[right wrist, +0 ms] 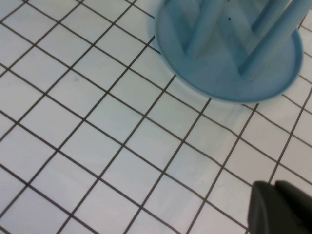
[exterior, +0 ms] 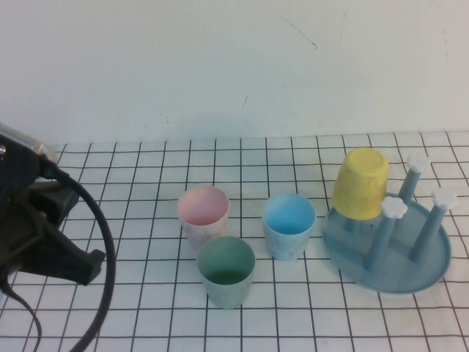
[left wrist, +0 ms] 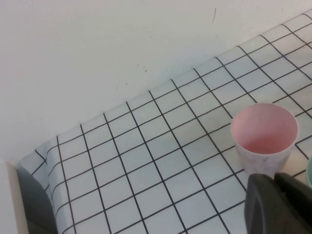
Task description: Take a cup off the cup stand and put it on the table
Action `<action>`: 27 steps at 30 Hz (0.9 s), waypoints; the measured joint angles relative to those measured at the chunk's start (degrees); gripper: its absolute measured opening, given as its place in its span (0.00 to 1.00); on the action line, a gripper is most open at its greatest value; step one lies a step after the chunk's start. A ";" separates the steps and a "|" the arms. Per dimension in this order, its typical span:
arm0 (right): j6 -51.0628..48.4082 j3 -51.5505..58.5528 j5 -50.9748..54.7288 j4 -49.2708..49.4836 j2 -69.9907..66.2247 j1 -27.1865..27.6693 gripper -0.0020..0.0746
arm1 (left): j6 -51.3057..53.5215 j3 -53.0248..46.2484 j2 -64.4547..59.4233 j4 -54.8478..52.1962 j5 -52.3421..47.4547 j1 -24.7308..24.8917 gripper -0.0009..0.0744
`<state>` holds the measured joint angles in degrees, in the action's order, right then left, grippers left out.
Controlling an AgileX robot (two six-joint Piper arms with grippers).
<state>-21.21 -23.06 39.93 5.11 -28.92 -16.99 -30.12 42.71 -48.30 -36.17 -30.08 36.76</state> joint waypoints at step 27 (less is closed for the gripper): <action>0.10 0.00 0.12 0.49 0.00 0.00 0.03 | 17.66 -22.20 27.76 26.44 22.09 -23.35 0.01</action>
<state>-21.12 -23.06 40.05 5.60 -28.92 -16.99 -12.46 20.51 -20.54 -9.73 -7.99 13.41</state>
